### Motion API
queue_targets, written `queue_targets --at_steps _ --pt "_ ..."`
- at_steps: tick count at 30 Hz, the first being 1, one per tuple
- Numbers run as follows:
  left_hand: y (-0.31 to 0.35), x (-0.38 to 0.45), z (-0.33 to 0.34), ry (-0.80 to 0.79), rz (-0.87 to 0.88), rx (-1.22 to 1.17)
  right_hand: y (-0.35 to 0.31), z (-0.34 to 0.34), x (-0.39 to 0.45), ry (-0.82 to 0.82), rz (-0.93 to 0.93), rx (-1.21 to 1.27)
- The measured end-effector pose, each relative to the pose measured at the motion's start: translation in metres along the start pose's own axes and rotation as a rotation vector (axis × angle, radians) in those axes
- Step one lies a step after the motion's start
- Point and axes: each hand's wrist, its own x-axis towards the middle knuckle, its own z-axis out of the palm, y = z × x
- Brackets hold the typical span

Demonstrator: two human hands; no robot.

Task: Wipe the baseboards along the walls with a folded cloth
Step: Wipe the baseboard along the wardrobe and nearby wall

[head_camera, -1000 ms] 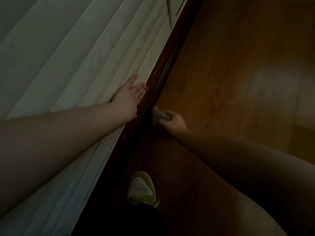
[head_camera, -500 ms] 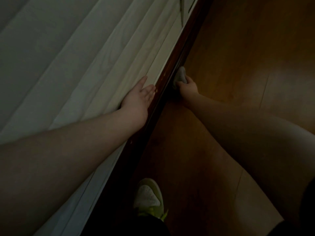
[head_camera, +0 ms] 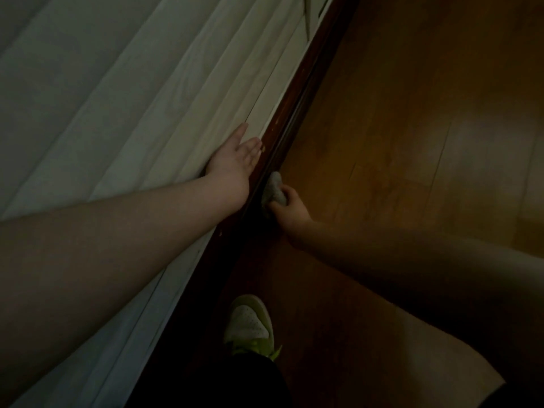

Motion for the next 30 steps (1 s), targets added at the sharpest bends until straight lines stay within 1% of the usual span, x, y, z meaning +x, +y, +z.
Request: queue_targets --at_steps 3,6,8,11,12,14,20,22,25,30 --pt "-0.004 -0.003 0.001 0.017 0.014 0.000 0.018 0.025 -0.033 -0.024 0.017 -0.054" --pt "-0.006 -0.005 0.001 0.034 0.024 0.004 0.035 0.034 -0.054 -0.144 0.071 -0.071" --pt "-0.008 -0.008 0.000 0.040 0.026 -0.024 0.037 0.027 -0.055 -0.221 0.079 -0.099" --pt "-0.011 -0.013 -0.004 0.058 0.022 -0.085 0.023 0.000 -0.040 -0.350 0.072 -0.070" --pt "-0.012 -0.014 -0.005 0.061 0.025 -0.095 0.017 -0.011 -0.032 -0.364 0.061 -0.059" --pt "-0.013 -0.015 -0.005 0.073 0.035 -0.110 0.003 -0.033 -0.016 -0.317 0.026 -0.035" --pt "-0.014 -0.014 -0.004 0.069 0.057 -0.086 -0.051 -0.101 0.020 -0.050 -0.068 0.128" --pt "-0.013 -0.016 -0.005 0.066 0.072 -0.078 -0.060 -0.115 0.020 -0.010 -0.074 0.156" --pt "-0.013 -0.013 -0.006 0.067 0.049 -0.097 -0.060 -0.133 0.014 0.055 -0.069 0.177" --pt "-0.015 -0.014 -0.007 0.076 0.060 -0.139 -0.054 -0.151 0.006 0.077 -0.061 0.189"
